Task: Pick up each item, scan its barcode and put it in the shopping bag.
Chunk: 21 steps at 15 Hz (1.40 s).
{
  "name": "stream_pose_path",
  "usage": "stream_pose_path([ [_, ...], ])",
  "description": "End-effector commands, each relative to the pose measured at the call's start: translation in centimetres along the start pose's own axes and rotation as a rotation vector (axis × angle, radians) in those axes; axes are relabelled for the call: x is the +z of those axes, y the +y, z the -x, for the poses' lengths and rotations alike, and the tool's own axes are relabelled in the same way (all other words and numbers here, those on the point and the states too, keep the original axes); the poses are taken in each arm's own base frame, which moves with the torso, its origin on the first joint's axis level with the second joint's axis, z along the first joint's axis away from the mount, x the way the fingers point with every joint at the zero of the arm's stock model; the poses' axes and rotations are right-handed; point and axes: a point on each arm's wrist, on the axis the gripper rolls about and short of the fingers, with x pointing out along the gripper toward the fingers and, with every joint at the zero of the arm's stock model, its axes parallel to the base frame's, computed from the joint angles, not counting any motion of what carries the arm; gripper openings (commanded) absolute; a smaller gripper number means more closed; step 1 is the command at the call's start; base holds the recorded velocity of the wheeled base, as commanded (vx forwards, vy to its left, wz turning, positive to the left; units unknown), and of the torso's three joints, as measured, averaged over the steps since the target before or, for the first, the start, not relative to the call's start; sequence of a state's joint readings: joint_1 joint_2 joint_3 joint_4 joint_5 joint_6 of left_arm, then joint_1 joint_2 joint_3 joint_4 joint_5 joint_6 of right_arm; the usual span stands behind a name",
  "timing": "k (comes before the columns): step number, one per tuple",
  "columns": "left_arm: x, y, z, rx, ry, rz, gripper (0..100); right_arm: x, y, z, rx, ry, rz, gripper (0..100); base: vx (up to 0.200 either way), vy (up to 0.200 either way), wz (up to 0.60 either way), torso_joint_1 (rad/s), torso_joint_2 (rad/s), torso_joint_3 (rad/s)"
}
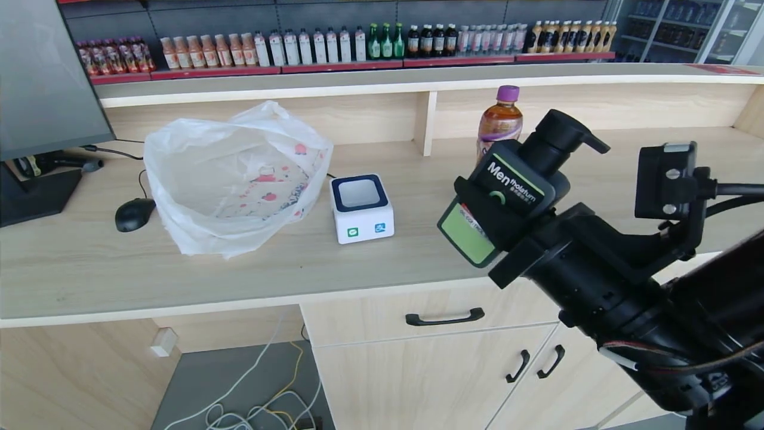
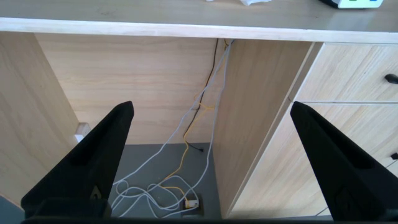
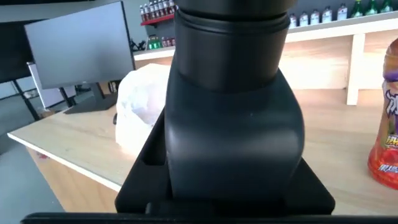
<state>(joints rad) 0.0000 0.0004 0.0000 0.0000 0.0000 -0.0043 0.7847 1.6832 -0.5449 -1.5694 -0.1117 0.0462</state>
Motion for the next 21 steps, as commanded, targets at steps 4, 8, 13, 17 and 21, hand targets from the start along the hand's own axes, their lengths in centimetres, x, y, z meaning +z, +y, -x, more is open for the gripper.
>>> stream_pose_path([
  [4, 0.0, 0.0, 0.0, -0.002, 0.000, 0.000, 100, -0.3, -2.7, -0.6, -0.092, -0.001, 0.039, 0, 0.000, 0.000, 0.00, 0.000, 0.00, 0.000],
  [8, 0.0, 0.0, 0.0, -0.002, 0.000, -0.001, 100, -0.4, -3.0, -0.1, -0.101, 0.013, 0.066, 0, 0.000, 0.000, 0.00, 0.000, 0.00, 0.000],
  [13, 0.0, 0.0, 0.0, 0.000, 0.000, 0.000, 100, 0.1, -3.8, -0.2, -0.126, -0.005, 0.071, 0, 0.000, 0.080, 0.00, -0.001, 0.00, 0.002],
  [17, 0.0, 0.0, 0.0, 0.000, 0.000, 0.002, 100, -0.1, -3.8, -0.2, -0.127, -0.001, 0.068, 0, 0.000, 0.200, 0.00, 0.001, 0.01, 0.001],
  [21, 0.0, 0.0, 0.0, 0.000, 0.000, 0.005, 100, -0.1, -3.8, -0.3, -0.127, 0.001, 0.068, 0, 0.000, 0.200, 0.00, 0.000, 0.00, 0.004],
])
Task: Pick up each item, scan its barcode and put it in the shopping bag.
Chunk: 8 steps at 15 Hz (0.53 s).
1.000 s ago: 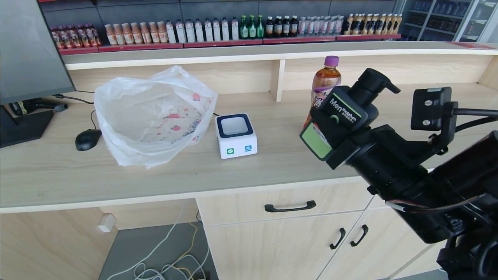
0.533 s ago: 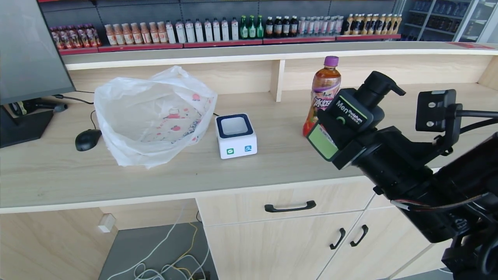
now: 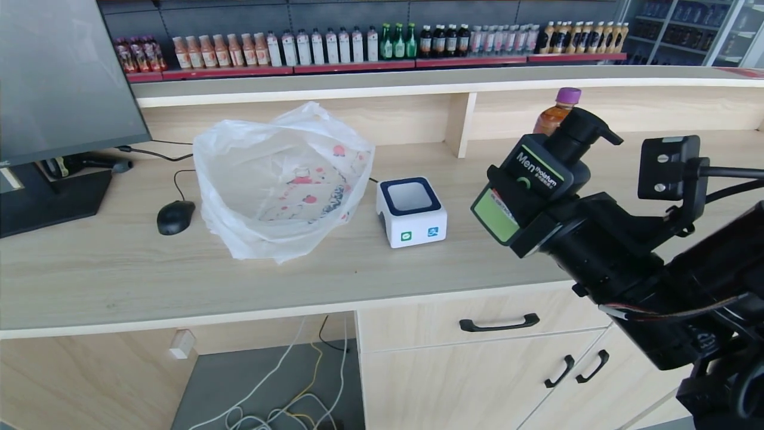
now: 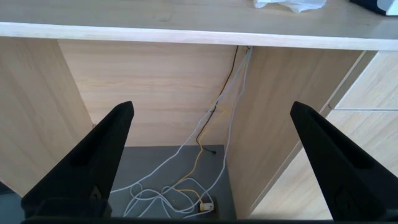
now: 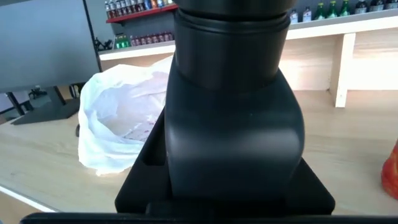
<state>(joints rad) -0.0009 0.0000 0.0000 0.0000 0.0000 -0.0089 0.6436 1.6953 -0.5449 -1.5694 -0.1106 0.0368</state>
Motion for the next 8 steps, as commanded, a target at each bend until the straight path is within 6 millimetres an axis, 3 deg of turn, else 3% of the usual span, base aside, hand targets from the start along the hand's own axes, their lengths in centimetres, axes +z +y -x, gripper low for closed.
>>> stream_pose_path([
  [1, 0.00, 0.00, 0.00, 0.001, 0.000, -0.003, 100, -0.01, 0.02, -0.03, 0.001, -0.001, 0.000, 0, 0.000, 0.200, 0.00, 0.002, 0.01, 0.007],
  [8, 0.00, 0.00, 0.00, -0.001, 0.000, -0.004, 100, -0.20, 0.07, -0.47, 0.006, -0.004, -0.013, 0, 0.000, 0.000, 0.00, 0.000, 0.00, 0.000],
])
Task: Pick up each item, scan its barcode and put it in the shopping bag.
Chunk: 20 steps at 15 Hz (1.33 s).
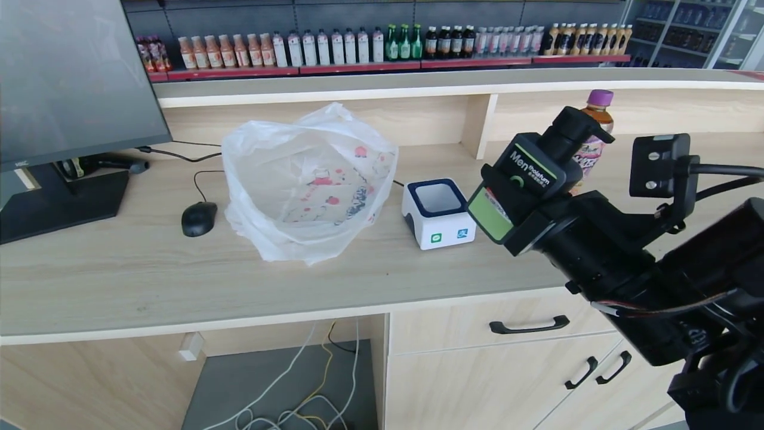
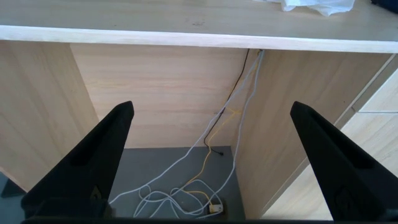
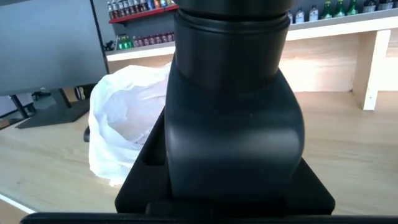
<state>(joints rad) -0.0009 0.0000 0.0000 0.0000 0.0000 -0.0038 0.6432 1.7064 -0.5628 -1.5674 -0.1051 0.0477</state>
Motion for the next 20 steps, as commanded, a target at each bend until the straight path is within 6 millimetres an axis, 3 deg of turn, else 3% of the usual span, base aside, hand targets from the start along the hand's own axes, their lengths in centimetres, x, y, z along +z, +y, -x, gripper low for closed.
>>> stream_pose_path([
  [1, 0.0, 0.0, 0.0, -0.001, 0.000, 0.001, 100, -0.7, 0.2, -0.7, 0.006, 0.006, -0.040, 0, 0.000, 0.000, 0.00, 0.000, 0.00, 0.000],
  [6, 0.0, 0.0, 0.0, 0.001, 0.000, 0.001, 100, -0.8, 1.5, -4.9, 0.029, -0.017, -0.329, 0, 0.000, 0.000, 0.00, 0.000, 0.00, 0.000],
  [12, 0.0, 0.0, 0.0, 0.001, 0.000, 0.001, 100, -1.5, 1.6, -7.0, 0.004, 0.044, -0.580, 0, 0.000, 0.000, 0.00, 0.000, 0.00, 0.000],
  [16, 0.0, 0.0, 0.0, 0.001, 0.000, 0.001, 100, -4.6, 0.6, -8.3, -0.126, 0.066, -0.715, 0, 0.000, 0.000, 0.00, 0.000, 0.00, 0.000],
  [20, 0.0, 0.0, 0.0, -0.001, 0.000, 0.001, 100, -5.7, 0.1, -8.9, -0.170, 0.096, -0.796, 0, 0.000, 0.000, 0.00, 0.000, 0.00, 0.000],
])
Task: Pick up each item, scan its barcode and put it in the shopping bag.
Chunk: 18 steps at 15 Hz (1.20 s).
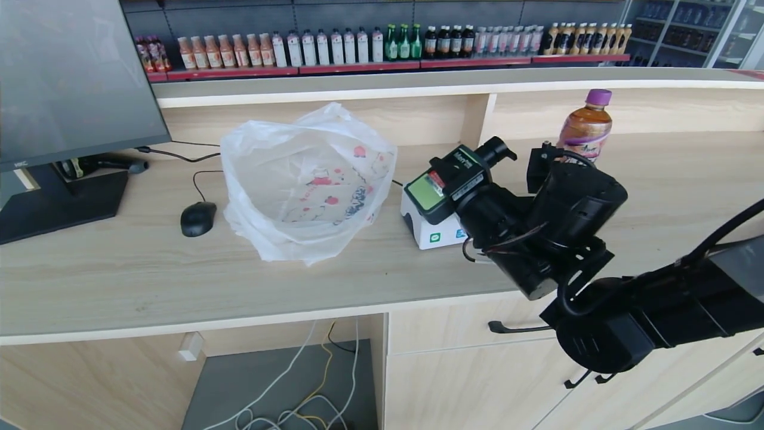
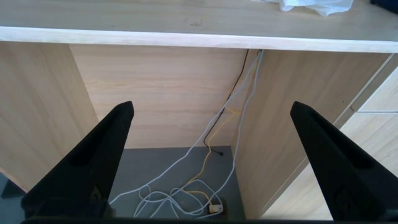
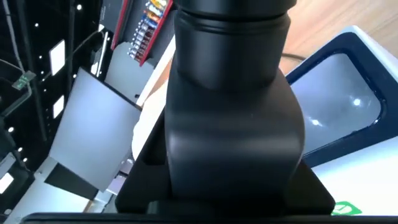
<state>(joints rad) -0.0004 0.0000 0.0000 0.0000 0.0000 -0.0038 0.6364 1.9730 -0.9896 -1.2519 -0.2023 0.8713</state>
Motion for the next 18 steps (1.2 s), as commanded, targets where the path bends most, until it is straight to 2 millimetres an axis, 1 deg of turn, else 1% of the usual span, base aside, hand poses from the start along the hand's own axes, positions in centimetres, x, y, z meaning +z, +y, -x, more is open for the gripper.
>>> stream_pose_path([
  [1, 0.0, 0.0, 0.0, 0.000, 0.000, 0.001, 100, 0.0, -0.3, -0.9, -0.019, 0.002, -0.027, 0, 0.000, 0.000, 0.00, 0.000, 0.00, 0.000],
  [4, 0.0, 0.0, 0.0, 0.000, 0.000, 0.001, 100, 1.4, -0.1, -2.6, -0.057, -0.008, -0.060, 0, 0.000, 0.000, 0.00, 0.000, 0.00, 0.000],
  [5, 0.0, 0.0, 0.0, 0.000, 0.000, 0.001, 100, 1.6, -0.1, -3.1, -0.071, -0.005, -0.065, 0, 0.000, 0.000, 0.00, 0.000, 0.00, 0.000],
  [7, 0.0, 0.0, 0.0, -0.001, 0.000, 0.001, 100, 1.5, -0.6, -3.5, -0.102, 0.001, -0.064, 0, 0.000, 0.000, 0.00, 0.000, 0.00, 0.000],
  [10, 0.0, 0.0, 0.0, -0.001, 0.000, 0.001, 100, 0.7, -1.8, -3.8, -0.150, -0.011, -0.057, 0, 0.000, 0.000, 0.00, 0.000, 0.00, 0.000],
  [13, 0.0, 0.0, 0.0, -0.001, 0.000, 0.001, 100, 0.7, -1.5, -3.9, -0.141, -0.014, -0.060, 0, 0.000, 0.000, 0.00, 0.000, 0.00, 0.000],
  [18, 0.0, 0.0, 0.0, 0.000, 0.000, 0.001, 100, 0.3, -2.0, -4.7, -0.144, -0.018, -0.058, 0, 0.000, 0.000, 0.00, 0.000, 0.00, 0.000],
])
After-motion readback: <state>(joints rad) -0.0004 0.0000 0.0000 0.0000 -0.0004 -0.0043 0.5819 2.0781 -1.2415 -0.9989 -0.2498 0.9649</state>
